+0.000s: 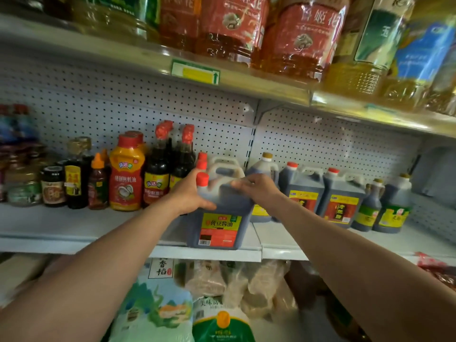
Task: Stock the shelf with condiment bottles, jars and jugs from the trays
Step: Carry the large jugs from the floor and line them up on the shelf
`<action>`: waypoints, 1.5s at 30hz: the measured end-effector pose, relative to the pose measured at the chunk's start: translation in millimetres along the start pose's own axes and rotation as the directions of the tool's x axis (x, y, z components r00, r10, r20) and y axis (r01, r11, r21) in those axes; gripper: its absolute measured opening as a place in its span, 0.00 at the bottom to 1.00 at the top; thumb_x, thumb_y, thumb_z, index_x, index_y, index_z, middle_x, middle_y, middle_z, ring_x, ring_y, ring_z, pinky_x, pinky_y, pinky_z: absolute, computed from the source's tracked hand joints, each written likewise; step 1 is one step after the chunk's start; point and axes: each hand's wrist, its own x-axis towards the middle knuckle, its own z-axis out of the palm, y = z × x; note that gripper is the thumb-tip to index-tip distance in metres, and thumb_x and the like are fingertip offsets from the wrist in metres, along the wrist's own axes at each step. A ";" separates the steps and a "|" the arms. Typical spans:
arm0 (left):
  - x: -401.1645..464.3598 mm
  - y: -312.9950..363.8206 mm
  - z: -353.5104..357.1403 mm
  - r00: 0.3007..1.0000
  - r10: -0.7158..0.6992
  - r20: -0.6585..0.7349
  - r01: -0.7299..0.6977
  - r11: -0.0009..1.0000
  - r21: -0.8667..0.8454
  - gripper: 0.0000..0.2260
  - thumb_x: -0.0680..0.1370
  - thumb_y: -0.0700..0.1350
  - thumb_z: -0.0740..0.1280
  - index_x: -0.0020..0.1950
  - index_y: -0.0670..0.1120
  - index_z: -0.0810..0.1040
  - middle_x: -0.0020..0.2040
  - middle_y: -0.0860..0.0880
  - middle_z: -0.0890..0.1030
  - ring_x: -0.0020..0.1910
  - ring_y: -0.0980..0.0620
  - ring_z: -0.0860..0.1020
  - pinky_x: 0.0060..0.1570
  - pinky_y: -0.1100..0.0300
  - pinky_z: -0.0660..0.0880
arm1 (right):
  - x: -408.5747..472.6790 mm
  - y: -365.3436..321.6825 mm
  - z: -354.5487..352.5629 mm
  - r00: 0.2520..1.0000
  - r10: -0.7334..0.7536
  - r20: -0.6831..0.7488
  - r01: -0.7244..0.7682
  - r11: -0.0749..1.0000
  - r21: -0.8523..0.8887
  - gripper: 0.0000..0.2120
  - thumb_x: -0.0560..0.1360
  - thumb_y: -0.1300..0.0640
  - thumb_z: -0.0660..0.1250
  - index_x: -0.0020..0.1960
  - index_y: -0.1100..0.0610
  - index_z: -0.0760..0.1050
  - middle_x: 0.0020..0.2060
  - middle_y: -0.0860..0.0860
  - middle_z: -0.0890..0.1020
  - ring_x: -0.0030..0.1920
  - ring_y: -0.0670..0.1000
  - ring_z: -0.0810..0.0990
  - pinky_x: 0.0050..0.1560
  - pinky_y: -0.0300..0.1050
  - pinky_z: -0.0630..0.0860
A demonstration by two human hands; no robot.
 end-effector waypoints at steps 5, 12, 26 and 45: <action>8.0 -4.2 5.7 0.998 -0.046 -0.053 0.046 0.999 -0.002 0.41 0.60 0.43 0.84 0.69 0.51 0.69 0.58 0.53 0.78 0.57 0.51 0.77 0.49 0.59 0.73 | 17.9 11.2 -3.4 1.000 -0.002 0.027 0.003 1.000 -0.031 0.22 0.74 0.46 0.75 0.28 0.53 0.69 0.24 0.43 0.63 0.27 0.44 0.60 0.29 0.40 0.57; 10.8 0.8 3.0 0.995 -0.089 -0.049 0.092 0.994 0.063 0.39 0.62 0.46 0.84 0.68 0.52 0.68 0.58 0.53 0.77 0.57 0.51 0.76 0.58 0.54 0.74 | 9.3 6.1 -1.1 0.975 -0.192 0.115 0.216 0.942 -0.257 0.35 0.67 0.48 0.80 0.67 0.58 0.68 0.59 0.50 0.74 0.56 0.40 0.76 0.50 0.32 0.68; 6.5 9.2 2.7 0.983 0.147 0.112 -0.181 0.645 0.742 0.58 0.60 0.58 0.82 0.80 0.50 0.51 0.79 0.49 0.54 0.76 0.44 0.57 0.72 0.49 0.65 | -0.5 10.9 12.2 0.957 -0.223 0.186 0.288 0.651 -0.702 0.60 0.58 0.48 0.85 0.78 0.52 0.51 0.69 0.53 0.63 0.67 0.60 0.66 0.64 0.55 0.73; 36.7 22.6 18.1 0.958 0.208 0.197 -0.273 0.453 0.849 0.61 0.59 0.61 0.81 0.80 0.47 0.49 0.75 0.45 0.64 0.75 0.43 0.58 0.76 0.50 0.50 | 20.5 14.4 11.2 0.966 -0.198 0.164 0.255 0.644 -0.721 0.59 0.56 0.48 0.85 0.77 0.54 0.55 0.69 0.52 0.65 0.66 0.59 0.66 0.60 0.54 0.73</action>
